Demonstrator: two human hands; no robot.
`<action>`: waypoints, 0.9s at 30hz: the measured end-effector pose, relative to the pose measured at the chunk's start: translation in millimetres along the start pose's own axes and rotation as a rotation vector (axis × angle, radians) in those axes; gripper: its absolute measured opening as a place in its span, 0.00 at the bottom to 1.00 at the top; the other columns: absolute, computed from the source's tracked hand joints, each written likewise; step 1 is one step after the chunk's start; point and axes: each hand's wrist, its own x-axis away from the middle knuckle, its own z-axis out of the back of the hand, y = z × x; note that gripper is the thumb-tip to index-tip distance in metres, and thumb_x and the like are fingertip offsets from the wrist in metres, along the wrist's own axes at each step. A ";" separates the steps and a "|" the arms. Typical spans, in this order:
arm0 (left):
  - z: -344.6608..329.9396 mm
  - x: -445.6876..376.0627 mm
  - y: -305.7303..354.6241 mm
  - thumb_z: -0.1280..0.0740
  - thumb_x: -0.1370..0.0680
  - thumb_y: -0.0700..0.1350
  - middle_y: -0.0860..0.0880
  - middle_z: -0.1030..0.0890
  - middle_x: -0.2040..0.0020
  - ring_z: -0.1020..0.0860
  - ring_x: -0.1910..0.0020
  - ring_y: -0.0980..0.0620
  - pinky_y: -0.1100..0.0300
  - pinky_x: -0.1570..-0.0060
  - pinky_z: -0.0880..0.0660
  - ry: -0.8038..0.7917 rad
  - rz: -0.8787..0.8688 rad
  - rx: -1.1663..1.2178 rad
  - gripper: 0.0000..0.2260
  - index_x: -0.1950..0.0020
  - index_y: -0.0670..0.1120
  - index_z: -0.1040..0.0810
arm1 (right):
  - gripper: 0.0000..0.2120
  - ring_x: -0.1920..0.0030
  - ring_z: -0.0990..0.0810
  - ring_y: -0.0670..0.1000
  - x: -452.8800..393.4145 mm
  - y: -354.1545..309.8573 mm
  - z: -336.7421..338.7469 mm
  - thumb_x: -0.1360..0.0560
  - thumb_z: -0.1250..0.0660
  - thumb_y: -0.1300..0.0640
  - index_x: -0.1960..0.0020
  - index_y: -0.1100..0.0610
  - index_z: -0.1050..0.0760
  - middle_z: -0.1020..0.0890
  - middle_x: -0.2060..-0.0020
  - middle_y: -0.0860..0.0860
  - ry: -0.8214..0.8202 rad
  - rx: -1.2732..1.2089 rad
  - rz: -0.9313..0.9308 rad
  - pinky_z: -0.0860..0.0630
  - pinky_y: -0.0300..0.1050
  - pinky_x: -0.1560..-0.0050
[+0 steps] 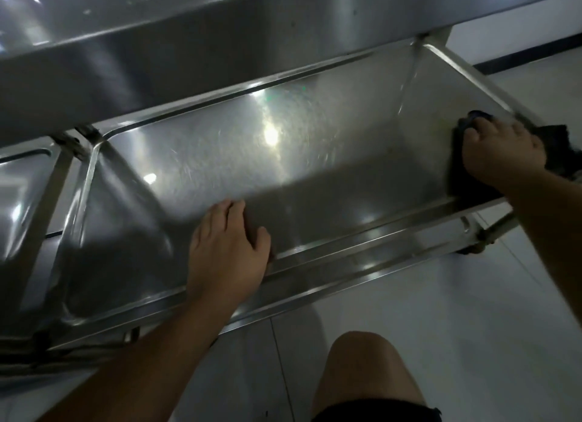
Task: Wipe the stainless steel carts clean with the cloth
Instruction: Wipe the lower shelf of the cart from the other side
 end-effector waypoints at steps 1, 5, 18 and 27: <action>0.2 -0.1 1.5 0.42 0.17 0.59 0.47 0.36 0.17 0.39 0.18 0.45 0.45 0.20 0.41 -0.002 -0.001 -0.006 0.28 0.18 0.48 0.35 | 0.31 0.20 0.40 0.62 9.9 -26.1 -4.2 0.20 0.59 0.37 0.21 0.47 0.41 0.38 0.19 0.54 -0.023 -0.032 0.045 0.45 0.69 0.23; 3.4 0.1 4.9 0.43 0.15 0.56 0.45 0.37 0.16 0.41 0.17 0.45 0.46 0.18 0.45 -0.010 -0.007 -0.001 0.28 0.17 0.47 0.36 | 0.26 0.25 0.32 0.58 85.9 -165.2 -47.3 0.17 0.54 0.43 0.24 0.47 0.31 0.30 0.23 0.50 0.020 -0.011 0.544 0.38 0.58 0.24; 1.7 0.5 -2.8 0.43 0.16 0.57 0.49 0.39 0.16 0.43 0.16 0.49 0.50 0.19 0.48 -0.008 -0.023 0.003 0.29 0.16 0.51 0.39 | 0.17 0.37 0.24 0.66 -14.1 -174.7 -30.1 0.18 0.41 0.52 0.34 0.58 0.26 0.22 0.36 0.61 0.039 0.170 0.392 0.28 0.68 0.35; 1.2 -0.1 0.6 0.45 0.19 0.61 0.50 0.41 0.15 0.47 0.15 0.50 0.54 0.21 0.55 -0.024 -0.004 0.004 0.33 0.15 0.52 0.42 | 0.25 0.22 0.39 0.64 -5.0 -255.3 -45.0 0.18 0.49 0.49 0.23 0.54 0.35 0.34 0.22 0.58 -0.065 0.060 0.337 0.48 0.69 0.23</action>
